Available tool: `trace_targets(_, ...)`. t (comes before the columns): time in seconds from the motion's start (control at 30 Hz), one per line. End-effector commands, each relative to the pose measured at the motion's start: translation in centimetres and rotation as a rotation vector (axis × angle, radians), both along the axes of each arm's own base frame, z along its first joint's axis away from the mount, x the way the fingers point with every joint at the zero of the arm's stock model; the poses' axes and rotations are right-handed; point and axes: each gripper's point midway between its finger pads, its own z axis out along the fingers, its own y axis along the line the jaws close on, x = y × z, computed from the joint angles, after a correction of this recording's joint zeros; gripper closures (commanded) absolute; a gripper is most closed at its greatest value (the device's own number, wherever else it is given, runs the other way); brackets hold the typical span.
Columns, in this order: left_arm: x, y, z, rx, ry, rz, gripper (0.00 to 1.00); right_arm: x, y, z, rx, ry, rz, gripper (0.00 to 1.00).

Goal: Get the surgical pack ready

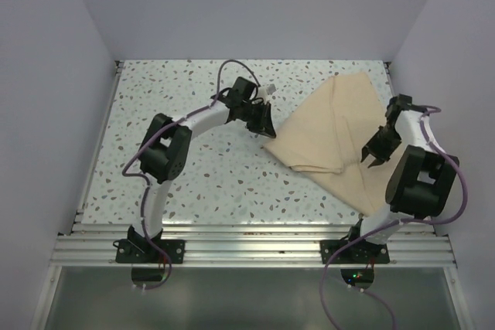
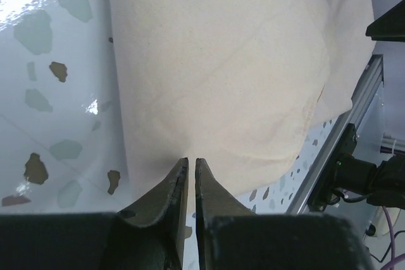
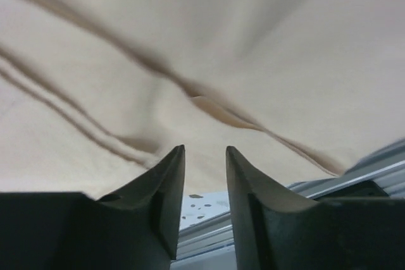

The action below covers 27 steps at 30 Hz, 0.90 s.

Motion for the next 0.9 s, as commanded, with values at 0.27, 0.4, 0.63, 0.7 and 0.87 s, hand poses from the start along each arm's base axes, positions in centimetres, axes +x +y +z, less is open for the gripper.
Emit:
trace_targets(0.27,1.4,5.4,4.1,-0.109,-0.02,0.088,0.86,-8.7,-8.6,-2.0,-0.276,0.105,-0.396,0.46)
trace_targets(0.4,1.6,5.4,4.0,-0.103,-0.022,0.086,0.86,-9.4,-9.7,-3.6,-0.258,0.097,-0.424,0.45)
trace_targets(0.63,0.1,4.2,4.3,-0.107,-0.036,0.048,0.86,-11.0,-12.0,-2.5,-0.376,0.059,-0.464,0.47)
trace_targets(0.7,-0.1,4.0,4.4,-0.106,-0.04,0.041,0.86,-10.4,-12.0,-3.4,-0.336,0.046,-0.462,0.48)
trace_targets(0.87,-0.3,4.2,4.3,-0.09,-0.051,0.042,0.86,-9.6,-10.7,-5.4,-0.243,0.076,-0.417,0.7)
